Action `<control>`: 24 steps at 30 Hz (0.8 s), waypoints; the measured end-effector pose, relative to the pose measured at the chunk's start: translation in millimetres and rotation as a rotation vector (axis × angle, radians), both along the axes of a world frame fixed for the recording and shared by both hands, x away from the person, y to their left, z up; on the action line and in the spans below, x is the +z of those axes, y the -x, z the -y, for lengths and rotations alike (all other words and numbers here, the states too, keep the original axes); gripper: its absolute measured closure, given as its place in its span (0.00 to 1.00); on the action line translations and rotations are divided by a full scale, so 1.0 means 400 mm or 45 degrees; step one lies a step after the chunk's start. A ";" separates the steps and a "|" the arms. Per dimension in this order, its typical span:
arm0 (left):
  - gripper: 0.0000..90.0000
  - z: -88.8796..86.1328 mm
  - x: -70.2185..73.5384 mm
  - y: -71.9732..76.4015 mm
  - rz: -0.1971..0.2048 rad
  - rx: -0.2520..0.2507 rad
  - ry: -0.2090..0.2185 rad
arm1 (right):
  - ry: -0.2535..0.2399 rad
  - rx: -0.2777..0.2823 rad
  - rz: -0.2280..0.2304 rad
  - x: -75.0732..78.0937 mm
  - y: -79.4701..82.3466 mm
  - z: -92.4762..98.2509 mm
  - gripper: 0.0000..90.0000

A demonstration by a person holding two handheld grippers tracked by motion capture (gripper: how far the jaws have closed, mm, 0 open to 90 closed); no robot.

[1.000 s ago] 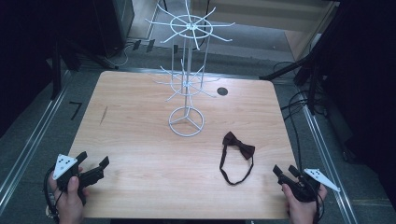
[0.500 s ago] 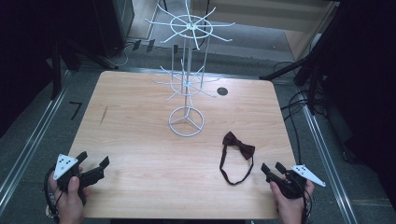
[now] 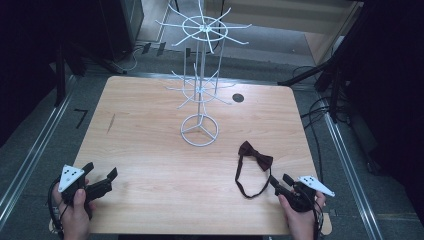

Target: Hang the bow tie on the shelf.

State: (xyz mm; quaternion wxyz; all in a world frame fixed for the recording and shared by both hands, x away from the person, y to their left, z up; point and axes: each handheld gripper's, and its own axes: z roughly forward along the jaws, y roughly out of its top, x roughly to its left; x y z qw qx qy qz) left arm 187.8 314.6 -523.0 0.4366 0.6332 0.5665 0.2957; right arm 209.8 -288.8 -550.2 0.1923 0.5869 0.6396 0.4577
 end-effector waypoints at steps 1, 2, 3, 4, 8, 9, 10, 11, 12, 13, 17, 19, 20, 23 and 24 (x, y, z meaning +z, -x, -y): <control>0.15 0.000 0.000 0.000 -0.001 0.000 -0.003 | -0.004 0.012 -0.005 0.000 0.000 -0.002 0.52; 0.15 0.000 0.000 0.000 0.000 0.001 -0.002 | -0.006 0.026 -0.007 -0.001 0.000 -0.005 0.53; 0.15 0.000 0.000 0.000 -0.003 0.000 -0.005 | 0.000 0.038 -0.007 0.000 0.000 -0.007 0.55; 0.15 0.001 0.000 0.000 -0.004 0.000 -0.006 | 0.006 0.041 -0.025 0.000 -0.001 -0.013 0.58; 0.15 0.001 0.000 0.000 -0.004 0.002 -0.007 | 0.026 0.040 -0.066 -0.002 -0.008 -0.021 0.60; 0.15 0.001 0.000 0.000 -0.004 0.002 -0.007 | 0.026 0.040 -0.066 -0.002 -0.008 -0.021 0.60; 0.15 0.001 0.000 0.000 -0.005 0.002 -0.007 | 0.032 0.048 -0.081 -0.002 -0.011 -0.023 0.61; 0.15 0.001 0.000 0.000 -0.004 0.002 -0.007 | 0.039 0.071 -0.105 -0.003 -0.015 -0.026 0.64; 0.15 0.001 0.000 0.000 -0.004 0.002 -0.007 | 0.039 0.071 -0.105 -0.003 -0.015 -0.026 0.64; 0.15 0.002 0.000 -0.001 -0.005 0.002 -0.008 | 0.058 0.082 -0.116 -0.004 -0.017 -0.030 0.69; 0.15 0.001 0.000 0.000 -0.005 0.003 -0.008 | 0.084 0.107 -0.120 -0.003 -0.018 -0.036 0.84; 0.15 0.001 0.000 -0.001 -0.006 0.002 -0.007 | 0.090 0.113 -0.122 -0.003 -0.019 -0.037 0.87; 0.15 0.001 0.000 -0.001 -0.006 0.002 -0.006 | 0.095 0.121 -0.126 -0.003 -0.019 -0.038 0.92; 0.15 0.001 0.000 -0.001 -0.006 0.002 -0.007 | 0.106 0.131 -0.120 -0.003 -0.017 -0.040 1.00; 0.15 0.001 0.000 -0.001 -0.006 0.002 -0.007 | 0.110 0.133 -0.105 -0.002 -0.015 -0.040 1.00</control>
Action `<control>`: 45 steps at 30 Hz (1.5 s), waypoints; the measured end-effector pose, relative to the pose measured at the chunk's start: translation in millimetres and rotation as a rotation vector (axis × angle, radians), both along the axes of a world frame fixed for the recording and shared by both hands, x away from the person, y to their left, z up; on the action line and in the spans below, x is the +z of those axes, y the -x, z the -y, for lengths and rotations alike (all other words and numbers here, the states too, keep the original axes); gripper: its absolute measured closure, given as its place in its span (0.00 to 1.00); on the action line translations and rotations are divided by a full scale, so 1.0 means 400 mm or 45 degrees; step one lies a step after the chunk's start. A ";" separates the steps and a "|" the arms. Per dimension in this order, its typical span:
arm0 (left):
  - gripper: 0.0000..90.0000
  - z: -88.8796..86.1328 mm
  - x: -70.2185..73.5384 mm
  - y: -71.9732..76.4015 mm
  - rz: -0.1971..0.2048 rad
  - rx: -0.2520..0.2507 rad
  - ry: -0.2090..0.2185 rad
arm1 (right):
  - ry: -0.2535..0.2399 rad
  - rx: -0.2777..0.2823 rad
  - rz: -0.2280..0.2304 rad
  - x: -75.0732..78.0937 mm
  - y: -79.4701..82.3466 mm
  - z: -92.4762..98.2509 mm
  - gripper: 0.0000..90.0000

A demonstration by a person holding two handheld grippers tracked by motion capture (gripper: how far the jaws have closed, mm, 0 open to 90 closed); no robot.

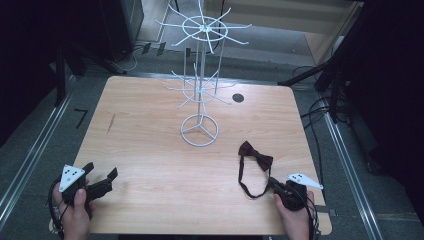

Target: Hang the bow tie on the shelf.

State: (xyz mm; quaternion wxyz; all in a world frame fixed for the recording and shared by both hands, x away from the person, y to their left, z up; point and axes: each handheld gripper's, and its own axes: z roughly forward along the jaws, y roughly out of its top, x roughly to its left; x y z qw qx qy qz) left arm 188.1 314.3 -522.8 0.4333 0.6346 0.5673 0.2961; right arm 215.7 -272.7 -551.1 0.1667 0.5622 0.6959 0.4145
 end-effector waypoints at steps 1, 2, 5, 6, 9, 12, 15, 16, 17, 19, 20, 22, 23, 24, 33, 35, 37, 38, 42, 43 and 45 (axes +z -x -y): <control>0.15 0.000 0.000 0.000 0.000 -0.001 0.001 | 0.003 0.000 0.020 0.002 0.004 -0.001 1.00; 0.15 0.000 0.000 0.000 -0.001 -0.001 0.002 | 0.004 -0.002 0.061 0.004 0.011 -0.002 1.00; 0.15 0.000 0.000 -0.001 -0.001 -0.001 0.001 | 0.008 -0.005 0.100 0.006 0.016 -0.003 1.00; 0.15 0.000 0.000 -0.001 -0.001 -0.001 0.000 | -0.003 -0.005 0.120 0.010 0.018 -0.005 1.00; 0.15 0.000 0.000 -0.001 -0.001 0.000 0.000 | -0.046 0.011 0.153 0.016 0.019 -0.005 1.00; 0.15 0.001 0.000 -0.001 -0.001 0.001 -0.001 | -0.095 0.035 0.218 0.042 0.022 -0.011 1.00; 0.15 0.002 0.000 -0.001 -0.002 -0.001 -0.007 | -0.123 0.055 0.267 0.070 0.025 -0.019 1.00; 0.15 0.002 0.000 -0.001 -0.001 -0.001 -0.007 | -0.123 0.055 0.267 0.070 0.025 -0.019 1.00; 0.15 0.002 0.000 -0.001 -0.001 0.000 -0.007 | -0.128 0.061 0.285 0.082 0.026 -0.022 1.00; 0.15 0.002 0.000 -0.001 0.001 0.003 -0.008 | -0.130 0.082 0.313 0.108 0.030 -0.032 1.00; 0.15 0.003 0.000 0.000 0.002 0.007 -0.011 | -0.125 0.098 0.344 0.132 0.034 -0.042 1.00; 0.15 0.003 0.000 0.000 0.001 0.007 -0.010 | -0.118 0.108 0.371 0.151 0.035 -0.049 1.00; 0.15 0.002 0.000 0.000 0.002 0.004 -0.007 | -0.119 0.112 0.377 0.159 0.036 -0.053 1.00; 0.15 0.001 0.000 0.000 0.003 0.003 -0.004 | -0.116 0.113 0.389 0.165 0.034 -0.055 1.00; 0.15 -0.002 0.000 0.001 0.006 0.001 0.013 | -0.141 0.058 0.445 0.209 0.011 -0.067 1.00; 0.15 -0.002 0.000 0.000 0.005 -0.003 0.013 | -0.130 0.047 0.460 0.220 0.007 -0.069 1.00; 0.15 -0.002 0.000 0.000 0.004 -0.003 0.012 | -0.135 0.046 0.464 0.226 0.005 -0.071 1.00; 0.15 -0.002 0.000 0.000 0.004 -0.003 0.013 | -0.129 0.042 0.475 0.237 0.000 -0.072 1.00; 0.15 -0.002 0.000 0.000 0.003 -0.004 0.007 | -0.132 0.043 0.496 0.261 -0.007 -0.077 1.00; 0.15 -0.002 0.000 0.000 0.003 -0.004 0.006 | -0.133 0.044 0.501 0.266 -0.008 -0.079 1.00; 0.15 -0.002 0.000 0.000 0.003 -0.005 0.008 | -0.132 0.045 0.514 0.275 -0.012 -0.082 1.00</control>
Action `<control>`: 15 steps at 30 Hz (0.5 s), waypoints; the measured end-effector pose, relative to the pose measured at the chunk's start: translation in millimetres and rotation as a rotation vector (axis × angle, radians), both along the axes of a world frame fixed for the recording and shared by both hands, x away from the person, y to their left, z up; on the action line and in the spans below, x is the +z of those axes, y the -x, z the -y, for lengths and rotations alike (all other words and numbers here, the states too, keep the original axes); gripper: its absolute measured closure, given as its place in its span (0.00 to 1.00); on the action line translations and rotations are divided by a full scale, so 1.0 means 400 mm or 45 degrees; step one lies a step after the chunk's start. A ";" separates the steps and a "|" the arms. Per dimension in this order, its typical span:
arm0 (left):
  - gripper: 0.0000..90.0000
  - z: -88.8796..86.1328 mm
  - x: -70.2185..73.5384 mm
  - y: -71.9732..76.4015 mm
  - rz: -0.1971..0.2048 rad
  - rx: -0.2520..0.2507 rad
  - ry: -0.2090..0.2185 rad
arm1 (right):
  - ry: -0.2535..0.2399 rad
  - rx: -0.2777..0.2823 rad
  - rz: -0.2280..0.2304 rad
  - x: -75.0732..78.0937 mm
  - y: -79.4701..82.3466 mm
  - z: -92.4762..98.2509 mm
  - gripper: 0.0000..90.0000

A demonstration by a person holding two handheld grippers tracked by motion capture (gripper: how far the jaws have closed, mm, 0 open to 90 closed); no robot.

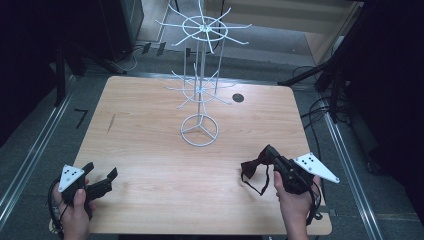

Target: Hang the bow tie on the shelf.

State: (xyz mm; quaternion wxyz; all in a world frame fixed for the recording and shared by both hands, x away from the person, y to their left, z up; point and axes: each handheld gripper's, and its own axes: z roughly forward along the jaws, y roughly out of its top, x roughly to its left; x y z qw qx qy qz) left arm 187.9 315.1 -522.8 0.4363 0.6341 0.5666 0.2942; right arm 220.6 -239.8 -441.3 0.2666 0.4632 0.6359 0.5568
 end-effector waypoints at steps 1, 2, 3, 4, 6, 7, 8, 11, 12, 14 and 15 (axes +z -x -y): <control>0.15 0.000 0.000 0.000 0.000 0.000 0.000 | -0.005 0.001 -0.003 0.004 -0.001 -0.003 1.00; 0.15 0.000 0.000 0.000 0.000 0.000 0.000 | -0.006 0.004 0.002 0.007 -0.003 -0.005 1.00; 0.15 0.000 0.000 0.000 0.000 0.000 0.000 | -0.004 0.004 0.005 0.010 -0.005 -0.008 1.00; 0.15 0.000 0.000 0.000 -0.001 -0.002 -0.001 | -0.005 0.006 0.007 0.013 -0.007 -0.010 1.00; 0.15 0.000 0.000 0.000 -0.001 -0.003 -0.001 | -0.007 0.007 0.008 0.015 -0.010 -0.013 1.00; 0.15 0.000 0.000 -0.001 -0.002 -0.004 -0.002 | -0.009 0.007 0.009 0.020 -0.015 -0.018 1.00; 0.15 0.000 0.000 -0.001 -0.002 -0.003 -0.001 | -0.009 0.007 0.009 0.020 -0.015 -0.018 1.00; 0.15 0.000 0.000 -0.001 0.001 -0.002 0.003 | -0.022 0.007 0.011 0.029 -0.026 -0.024 1.00; 0.15 -0.001 0.000 -0.001 -0.001 0.000 0.003 | -0.025 0.005 0.015 0.032 -0.030 -0.026 1.00; 0.15 -0.001 0.000 -0.001 -0.002 -0.001 0.003 | -0.037 0.004 0.016 0.042 -0.040 -0.030 1.00; 0.15 -0.001 0.000 -0.001 -0.001 -0.002 0.003 | -0.036 0.004 0.018 0.046 -0.043 -0.032 1.00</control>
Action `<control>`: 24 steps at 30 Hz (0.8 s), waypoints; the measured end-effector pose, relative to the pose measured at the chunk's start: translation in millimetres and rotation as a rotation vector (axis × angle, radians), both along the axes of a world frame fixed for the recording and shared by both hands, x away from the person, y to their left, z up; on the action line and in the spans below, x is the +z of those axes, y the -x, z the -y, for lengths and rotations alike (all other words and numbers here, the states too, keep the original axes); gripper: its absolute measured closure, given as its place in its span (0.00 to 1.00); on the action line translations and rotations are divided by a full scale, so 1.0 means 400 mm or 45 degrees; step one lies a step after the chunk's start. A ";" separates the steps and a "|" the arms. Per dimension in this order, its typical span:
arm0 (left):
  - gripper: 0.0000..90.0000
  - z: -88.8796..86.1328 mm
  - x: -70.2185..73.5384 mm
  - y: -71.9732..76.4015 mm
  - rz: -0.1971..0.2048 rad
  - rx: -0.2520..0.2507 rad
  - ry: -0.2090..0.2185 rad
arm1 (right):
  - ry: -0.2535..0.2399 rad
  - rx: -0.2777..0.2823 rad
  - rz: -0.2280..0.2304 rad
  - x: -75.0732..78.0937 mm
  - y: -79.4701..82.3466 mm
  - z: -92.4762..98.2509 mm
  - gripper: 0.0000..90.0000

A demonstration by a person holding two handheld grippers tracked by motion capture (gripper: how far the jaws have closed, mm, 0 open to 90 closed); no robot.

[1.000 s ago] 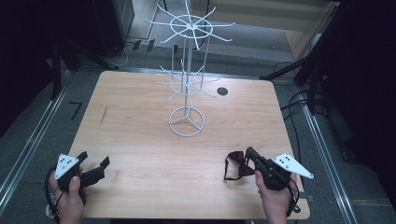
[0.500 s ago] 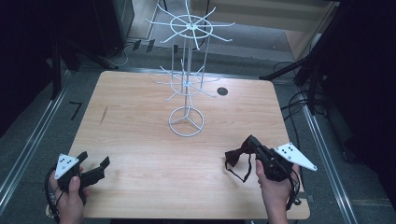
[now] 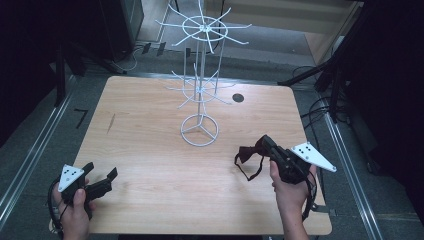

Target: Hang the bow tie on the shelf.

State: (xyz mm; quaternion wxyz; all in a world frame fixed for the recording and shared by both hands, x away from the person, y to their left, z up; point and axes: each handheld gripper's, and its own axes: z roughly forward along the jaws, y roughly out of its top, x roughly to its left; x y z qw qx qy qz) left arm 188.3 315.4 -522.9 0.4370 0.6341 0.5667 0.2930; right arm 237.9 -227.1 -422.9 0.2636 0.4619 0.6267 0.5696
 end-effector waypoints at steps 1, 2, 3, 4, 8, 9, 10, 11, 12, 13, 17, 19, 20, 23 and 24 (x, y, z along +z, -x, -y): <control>0.15 0.000 0.000 0.000 0.000 0.000 0.000 | 0.000 0.000 0.000 0.000 0.000 0.000 1.00; 0.15 0.000 0.000 0.000 0.000 -0.002 -0.002 | -0.007 0.003 0.000 0.006 -0.007 -0.004 1.00; 0.15 0.000 0.000 0.000 0.000 -0.002 -0.002 | -0.007 0.003 0.000 0.006 -0.007 -0.004 1.00; 0.15 0.000 0.000 0.000 0.001 -0.002 -0.002 | -0.006 0.004 0.007 0.012 -0.014 -0.008 1.00; 0.15 0.000 0.000 0.000 0.001 -0.001 -0.001 | -0.014 0.004 0.006 0.021 -0.026 -0.015 1.00; 0.15 0.000 0.000 0.000 0.000 -0.002 -0.002 | -0.017 0.005 0.010 0.027 -0.034 -0.020 1.00; 0.15 0.000 0.000 0.000 0.002 -0.002 0.001 | -0.016 0.007 0.013 0.031 -0.038 -0.022 1.00; 0.15 0.000 0.000 0.000 0.001 -0.002 0.001 | -0.018 0.009 0.012 0.034 -0.042 -0.026 1.00; 0.15 0.001 0.000 0.000 0.001 -0.002 0.001 | -0.017 0.010 0.014 0.038 -0.046 -0.029 1.00; 0.15 0.001 0.000 0.000 0.001 -0.002 0.001 | -0.017 0.010 0.014 0.038 -0.046 -0.029 1.00; 0.15 0.000 0.000 0.000 0.002 -0.002 0.001 | -0.020 0.013 0.014 0.054 -0.069 -0.046 1.00; 0.15 0.000 0.000 0.000 0.002 -0.002 0.001 | -0.020 0.016 0.012 0.056 -0.072 -0.049 1.00; 0.15 0.001 0.000 0.000 0.001 -0.002 0.002 | -0.017 0.017 0.015 0.062 -0.080 -0.056 1.00; 0.15 0.000 0.000 0.000 0.002 -0.002 0.002 | -0.018 0.021 0.017 0.068 -0.088 -0.064 1.00; 0.15 0.000 0.000 0.000 0.001 -0.001 0.002 | -0.018 0.020 0.019 0.071 -0.091 -0.067 1.00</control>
